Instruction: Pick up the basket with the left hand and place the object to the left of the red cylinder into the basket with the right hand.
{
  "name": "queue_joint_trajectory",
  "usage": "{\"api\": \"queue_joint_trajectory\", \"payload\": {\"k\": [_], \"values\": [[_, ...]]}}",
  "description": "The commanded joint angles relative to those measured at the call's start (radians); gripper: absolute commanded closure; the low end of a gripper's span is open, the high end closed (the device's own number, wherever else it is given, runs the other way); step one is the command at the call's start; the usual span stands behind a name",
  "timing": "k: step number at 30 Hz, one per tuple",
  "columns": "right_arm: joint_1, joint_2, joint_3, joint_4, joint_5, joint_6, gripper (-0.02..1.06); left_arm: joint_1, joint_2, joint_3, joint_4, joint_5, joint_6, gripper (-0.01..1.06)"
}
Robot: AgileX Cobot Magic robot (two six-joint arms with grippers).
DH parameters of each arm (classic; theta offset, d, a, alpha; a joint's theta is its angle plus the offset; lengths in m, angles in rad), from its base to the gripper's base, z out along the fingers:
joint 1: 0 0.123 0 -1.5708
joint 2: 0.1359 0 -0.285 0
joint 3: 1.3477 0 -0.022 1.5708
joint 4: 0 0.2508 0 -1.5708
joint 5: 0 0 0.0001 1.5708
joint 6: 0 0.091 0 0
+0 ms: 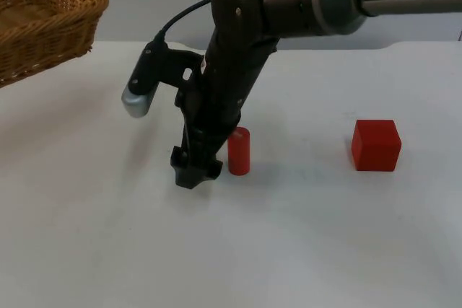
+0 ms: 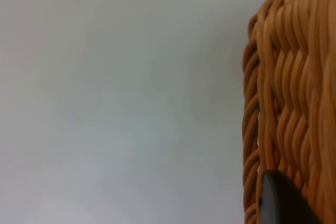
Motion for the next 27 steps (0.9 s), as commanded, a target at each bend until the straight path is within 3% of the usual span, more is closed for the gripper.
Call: {"api": "queue_joint_trajectory", "payload": {"k": [1, 6, 15, 19, 20, 24, 27], "values": [[0.001, 0.009, -0.008, -0.006, -0.001, -0.012, 0.11, 0.004, -0.006, -0.003, -0.024, -0.001, -0.009, 1.05], [0.001, 0.033, -0.008, -0.008, 0.0, -0.015, 0.12, 0.004, -0.006, -0.003, -0.024, -0.003, -0.009, 1.05], [0.012, 0.038, -0.008, -0.038, -0.031, -0.015, 0.29, 0.004, -0.006, -0.003, -0.02, -0.007, -0.005, 1.05], [0.012, 0.025, -0.008, -0.039, -0.054, -0.015, 0.69, 0.004, -0.006, -0.003, -0.014, -0.009, -0.005, 1.05], [0.012, 0.025, -0.008, -0.039, -0.054, -0.015, 0.69, 0.004, -0.006, -0.003, -0.014, -0.009, -0.005, 1.05], [0.012, 0.012, -0.008, -0.039, -0.028, -0.015, 1.05, 0.004, -0.006, -0.003, -0.008, -0.009, -0.002, 1.05], [0.012, -0.014, -0.01, -0.024, 0.001, -0.015, 1.05, 0.004, -0.006, -0.003, -0.008, -0.009, 0.0, 1.05]]}}
